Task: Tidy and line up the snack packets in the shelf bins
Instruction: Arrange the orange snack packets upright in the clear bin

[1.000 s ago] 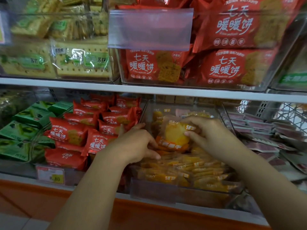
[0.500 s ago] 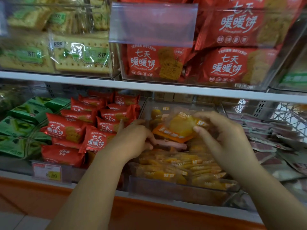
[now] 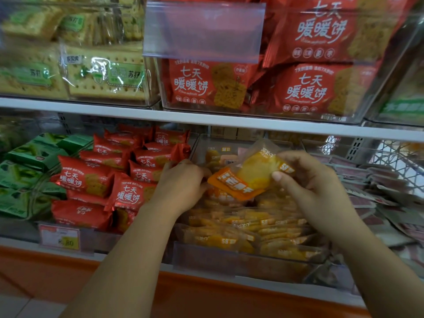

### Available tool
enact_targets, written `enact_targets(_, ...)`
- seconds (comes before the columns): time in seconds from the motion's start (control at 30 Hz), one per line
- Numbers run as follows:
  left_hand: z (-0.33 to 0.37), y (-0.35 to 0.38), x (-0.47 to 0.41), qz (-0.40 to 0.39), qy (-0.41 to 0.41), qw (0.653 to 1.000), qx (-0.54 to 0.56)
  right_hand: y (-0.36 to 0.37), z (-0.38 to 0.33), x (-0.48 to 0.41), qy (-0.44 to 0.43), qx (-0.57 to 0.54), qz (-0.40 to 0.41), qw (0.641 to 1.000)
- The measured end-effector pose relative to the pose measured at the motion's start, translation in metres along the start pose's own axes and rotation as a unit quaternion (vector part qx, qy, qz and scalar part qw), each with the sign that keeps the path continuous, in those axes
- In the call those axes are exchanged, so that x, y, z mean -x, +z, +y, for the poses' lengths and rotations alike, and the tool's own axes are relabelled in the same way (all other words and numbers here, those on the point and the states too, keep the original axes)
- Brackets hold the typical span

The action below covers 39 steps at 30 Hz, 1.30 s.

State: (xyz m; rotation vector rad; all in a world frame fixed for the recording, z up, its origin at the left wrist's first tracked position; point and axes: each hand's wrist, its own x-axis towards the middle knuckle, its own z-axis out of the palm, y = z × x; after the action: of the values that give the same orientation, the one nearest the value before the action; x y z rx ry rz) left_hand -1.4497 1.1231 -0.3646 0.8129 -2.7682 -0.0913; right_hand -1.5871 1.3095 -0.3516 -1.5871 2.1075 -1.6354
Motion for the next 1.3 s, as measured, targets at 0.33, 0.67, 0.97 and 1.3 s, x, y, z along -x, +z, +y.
enact_targets(0.33, 0.000, -0.002, -0.005, 0.072, -0.005, 0.992, 0.108, 0.036, -0.007, -0.010, -0.057, 0.283, -0.192, 0.938)
enact_targets(0.67, -0.005, -0.010, 0.007, 0.141, -0.017, 0.942, 0.304, 0.036, -0.008, -0.010, -0.013, 0.235, -0.204, 0.950)
enact_targets(0.97, 0.013, -0.010, 0.024, 0.161, -0.075, 0.851, 0.493, 0.029, 0.000, -0.010, 0.076, 0.087, -0.018, 0.993)
enact_targets(1.3, 0.000, -0.003, 0.014, 0.177, -0.001, 0.959, 0.222, 0.011, -0.003, -0.016, 0.043, -0.140, 0.128, 0.981)
